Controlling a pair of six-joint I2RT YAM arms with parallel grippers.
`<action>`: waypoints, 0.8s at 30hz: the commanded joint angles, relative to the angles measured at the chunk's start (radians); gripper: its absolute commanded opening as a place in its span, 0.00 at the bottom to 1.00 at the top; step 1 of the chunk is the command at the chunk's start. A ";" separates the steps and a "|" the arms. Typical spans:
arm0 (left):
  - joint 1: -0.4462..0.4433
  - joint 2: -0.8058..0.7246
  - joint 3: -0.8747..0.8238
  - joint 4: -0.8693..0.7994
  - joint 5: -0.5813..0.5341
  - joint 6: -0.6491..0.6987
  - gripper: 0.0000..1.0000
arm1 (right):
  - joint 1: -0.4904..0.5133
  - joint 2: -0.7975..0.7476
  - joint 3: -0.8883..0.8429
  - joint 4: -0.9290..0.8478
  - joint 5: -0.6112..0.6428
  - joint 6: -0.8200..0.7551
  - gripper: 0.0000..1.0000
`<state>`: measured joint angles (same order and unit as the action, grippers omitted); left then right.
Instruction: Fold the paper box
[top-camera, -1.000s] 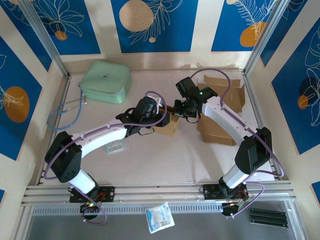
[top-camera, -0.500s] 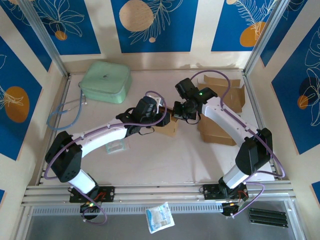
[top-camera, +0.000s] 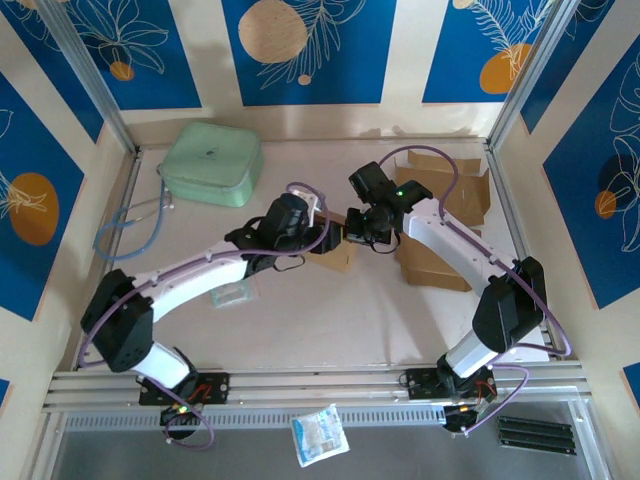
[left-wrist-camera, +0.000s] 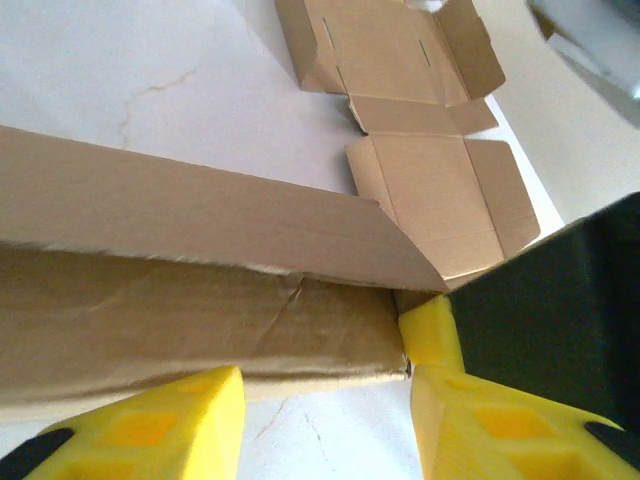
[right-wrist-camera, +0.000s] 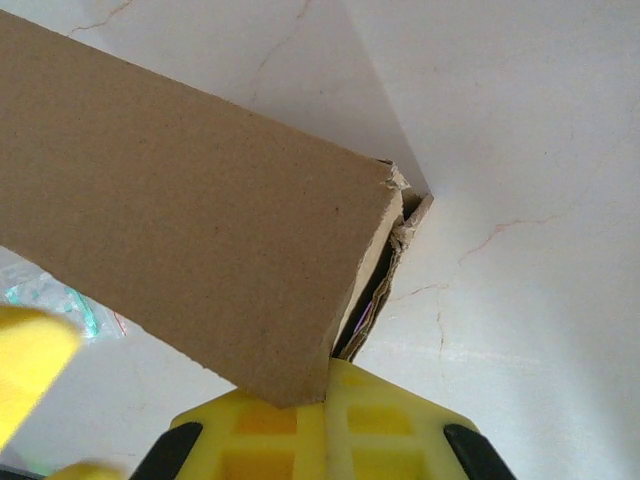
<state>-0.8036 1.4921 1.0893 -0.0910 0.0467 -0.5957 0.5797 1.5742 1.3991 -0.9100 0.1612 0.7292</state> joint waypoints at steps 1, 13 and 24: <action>0.012 -0.113 0.004 -0.095 -0.111 0.078 0.49 | 0.009 0.010 0.019 -0.034 0.010 -0.020 0.04; 0.354 -0.096 0.146 -0.530 0.121 0.520 0.49 | -0.014 0.024 0.056 -0.041 -0.014 -0.111 0.03; 0.358 0.025 0.095 -0.292 0.193 0.584 0.51 | -0.040 0.037 0.095 -0.036 -0.042 -0.161 0.03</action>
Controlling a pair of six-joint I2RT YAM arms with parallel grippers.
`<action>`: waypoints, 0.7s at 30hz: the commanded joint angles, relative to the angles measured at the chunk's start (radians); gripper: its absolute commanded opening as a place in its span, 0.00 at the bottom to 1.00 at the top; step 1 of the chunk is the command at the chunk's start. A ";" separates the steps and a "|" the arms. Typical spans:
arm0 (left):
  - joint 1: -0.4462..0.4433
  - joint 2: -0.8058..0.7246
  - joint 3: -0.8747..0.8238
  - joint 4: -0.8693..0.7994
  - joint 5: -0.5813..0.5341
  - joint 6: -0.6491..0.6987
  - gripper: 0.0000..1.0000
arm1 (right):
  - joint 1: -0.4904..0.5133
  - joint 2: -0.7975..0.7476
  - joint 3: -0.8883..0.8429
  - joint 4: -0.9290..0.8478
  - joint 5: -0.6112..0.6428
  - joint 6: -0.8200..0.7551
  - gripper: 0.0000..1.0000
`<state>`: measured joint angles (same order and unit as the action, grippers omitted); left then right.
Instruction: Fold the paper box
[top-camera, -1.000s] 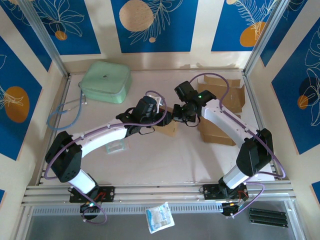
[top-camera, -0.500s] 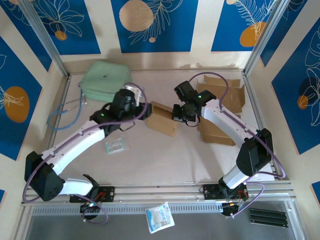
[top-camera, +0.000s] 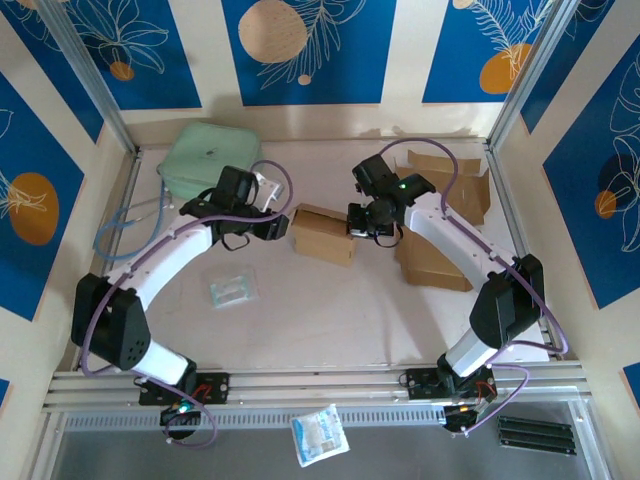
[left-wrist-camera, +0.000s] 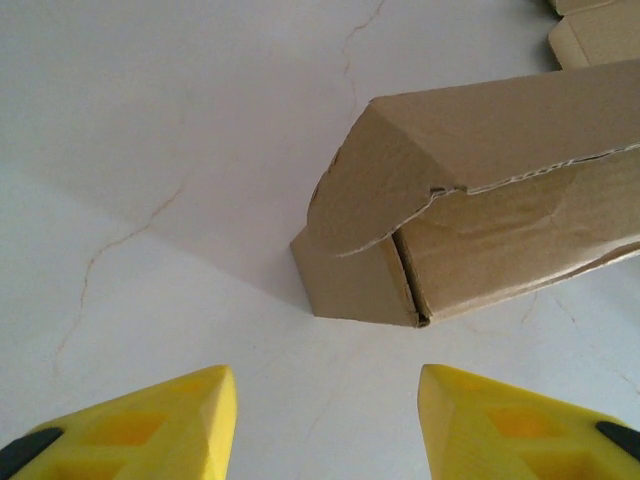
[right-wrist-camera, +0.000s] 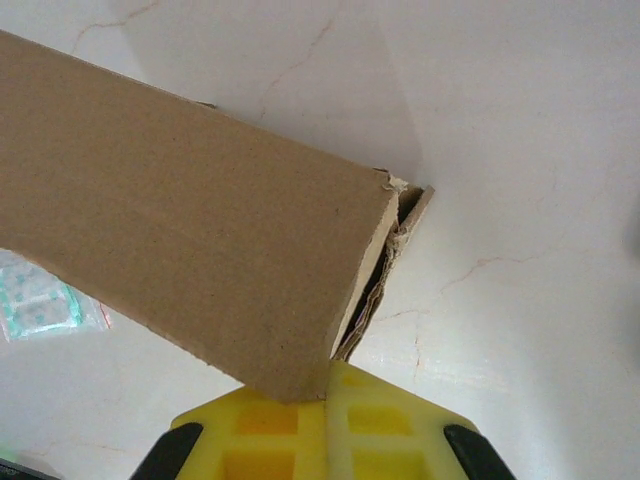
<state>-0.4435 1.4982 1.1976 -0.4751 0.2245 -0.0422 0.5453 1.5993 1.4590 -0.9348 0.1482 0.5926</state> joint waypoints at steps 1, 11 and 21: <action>-0.003 0.026 -0.020 0.118 0.006 0.026 0.51 | -0.004 0.014 0.038 -0.012 -0.026 -0.026 0.03; 0.000 0.131 0.010 0.261 0.026 0.023 0.50 | -0.011 0.055 0.048 -0.005 -0.018 -0.039 0.03; 0.018 0.179 0.064 0.310 0.013 0.065 0.52 | -0.020 0.090 0.077 -0.010 -0.016 -0.054 0.05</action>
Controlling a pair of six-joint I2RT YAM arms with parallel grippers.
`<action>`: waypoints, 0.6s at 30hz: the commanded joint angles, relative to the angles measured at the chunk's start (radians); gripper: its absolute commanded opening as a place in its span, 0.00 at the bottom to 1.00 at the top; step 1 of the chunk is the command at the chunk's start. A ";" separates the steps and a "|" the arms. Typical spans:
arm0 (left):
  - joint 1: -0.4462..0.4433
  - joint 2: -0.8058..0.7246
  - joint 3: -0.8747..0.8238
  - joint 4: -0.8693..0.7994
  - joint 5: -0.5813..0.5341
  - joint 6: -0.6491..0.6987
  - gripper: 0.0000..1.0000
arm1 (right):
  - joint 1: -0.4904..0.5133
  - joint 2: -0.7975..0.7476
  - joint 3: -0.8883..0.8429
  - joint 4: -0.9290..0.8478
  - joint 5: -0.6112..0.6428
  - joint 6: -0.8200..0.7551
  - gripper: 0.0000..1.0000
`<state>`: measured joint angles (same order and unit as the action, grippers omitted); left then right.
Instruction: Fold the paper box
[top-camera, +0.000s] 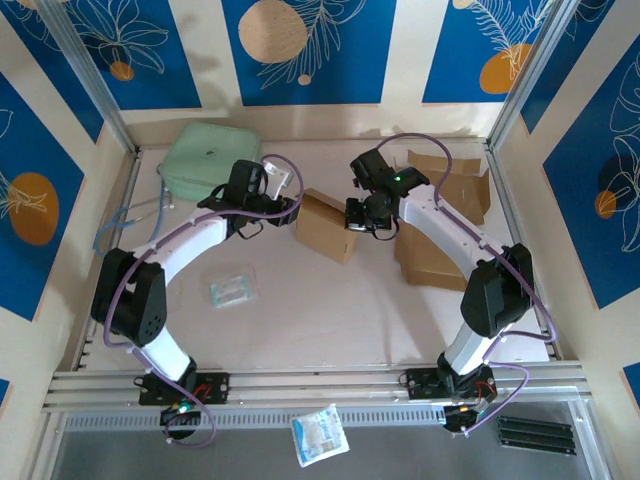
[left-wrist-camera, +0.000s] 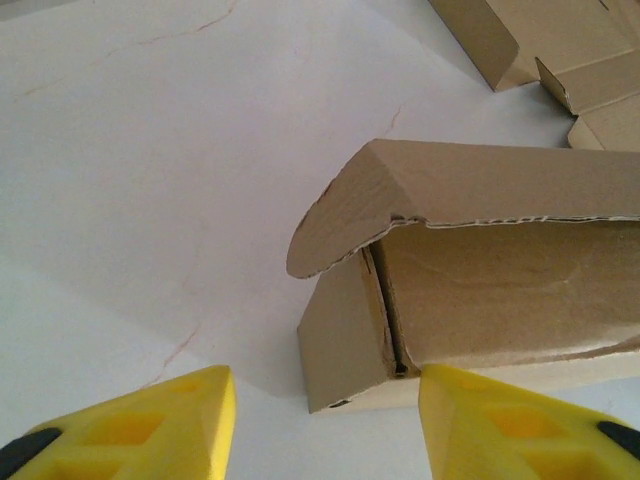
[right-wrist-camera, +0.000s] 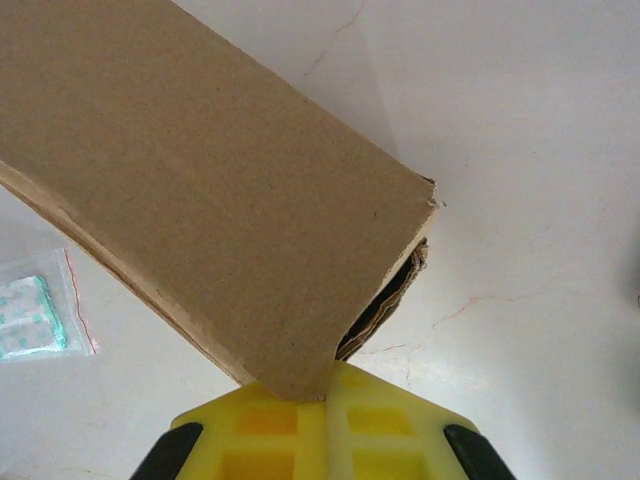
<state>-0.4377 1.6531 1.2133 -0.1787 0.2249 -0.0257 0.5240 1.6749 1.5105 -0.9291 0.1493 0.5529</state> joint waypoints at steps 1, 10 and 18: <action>0.016 0.031 0.058 0.000 0.023 0.071 0.54 | 0.001 0.014 0.028 -0.017 -0.016 -0.016 0.05; 0.065 0.043 0.102 -0.033 0.062 0.254 0.55 | -0.002 0.028 0.066 -0.040 -0.021 -0.039 0.05; 0.172 0.096 0.259 -0.316 0.433 0.505 0.58 | -0.010 0.039 0.070 -0.040 -0.018 -0.059 0.05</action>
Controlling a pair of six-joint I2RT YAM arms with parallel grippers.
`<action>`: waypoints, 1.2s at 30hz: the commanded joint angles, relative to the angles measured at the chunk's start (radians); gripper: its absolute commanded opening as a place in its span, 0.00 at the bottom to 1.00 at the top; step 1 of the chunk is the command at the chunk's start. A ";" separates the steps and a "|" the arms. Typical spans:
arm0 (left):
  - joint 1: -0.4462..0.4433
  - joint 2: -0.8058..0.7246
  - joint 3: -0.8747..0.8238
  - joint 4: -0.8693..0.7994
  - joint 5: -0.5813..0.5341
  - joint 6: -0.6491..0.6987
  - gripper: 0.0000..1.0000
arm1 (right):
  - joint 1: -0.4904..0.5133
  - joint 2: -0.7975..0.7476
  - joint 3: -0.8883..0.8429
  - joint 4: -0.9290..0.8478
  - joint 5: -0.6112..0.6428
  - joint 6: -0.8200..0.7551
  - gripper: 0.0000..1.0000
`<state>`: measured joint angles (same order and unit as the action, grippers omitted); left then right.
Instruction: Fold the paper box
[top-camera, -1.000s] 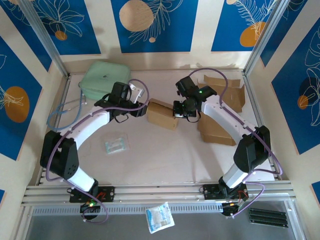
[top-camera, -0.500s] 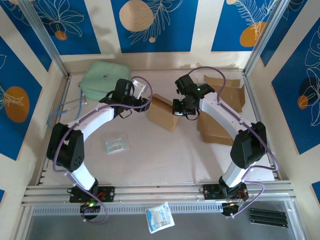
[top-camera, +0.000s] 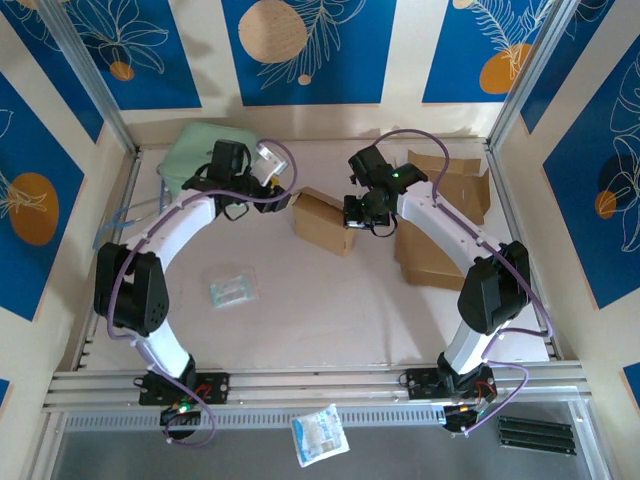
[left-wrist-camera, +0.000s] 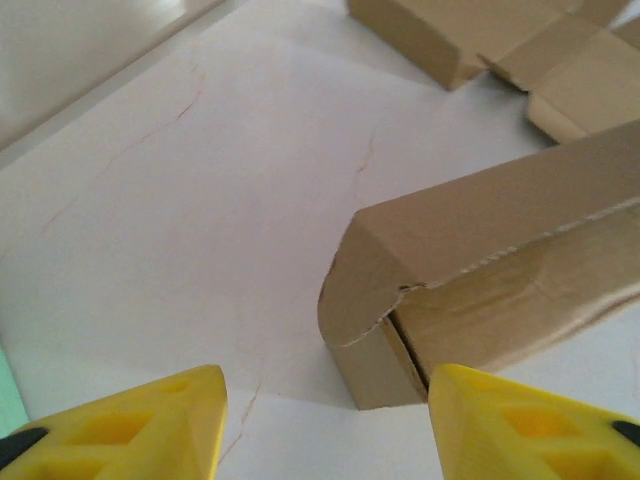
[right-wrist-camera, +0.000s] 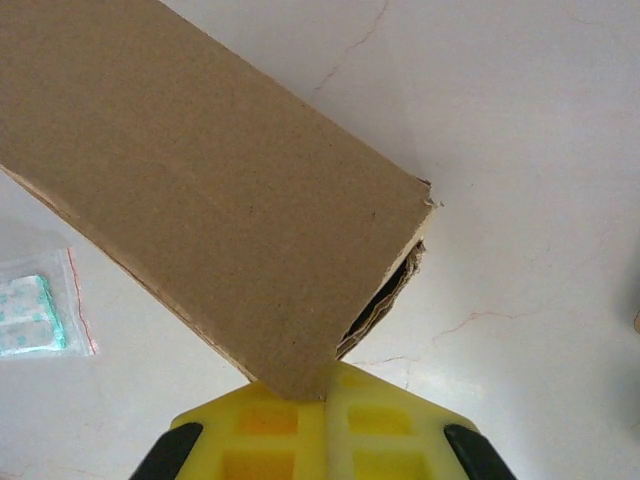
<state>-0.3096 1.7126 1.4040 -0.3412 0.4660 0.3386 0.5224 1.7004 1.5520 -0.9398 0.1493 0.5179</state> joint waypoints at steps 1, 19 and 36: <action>0.058 0.049 0.093 -0.194 0.241 0.171 0.59 | -0.010 0.016 0.029 -0.031 -0.020 -0.027 0.05; 0.070 0.261 0.270 -0.203 0.441 0.255 0.63 | -0.016 0.030 0.040 -0.030 -0.050 -0.029 0.05; 0.039 0.305 0.214 0.045 0.408 0.108 0.47 | -0.007 0.035 0.046 -0.031 -0.056 -0.027 0.05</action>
<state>-0.2562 2.0178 1.6451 -0.3779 0.8562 0.4786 0.5102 1.7191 1.5692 -0.9443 0.1253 0.4965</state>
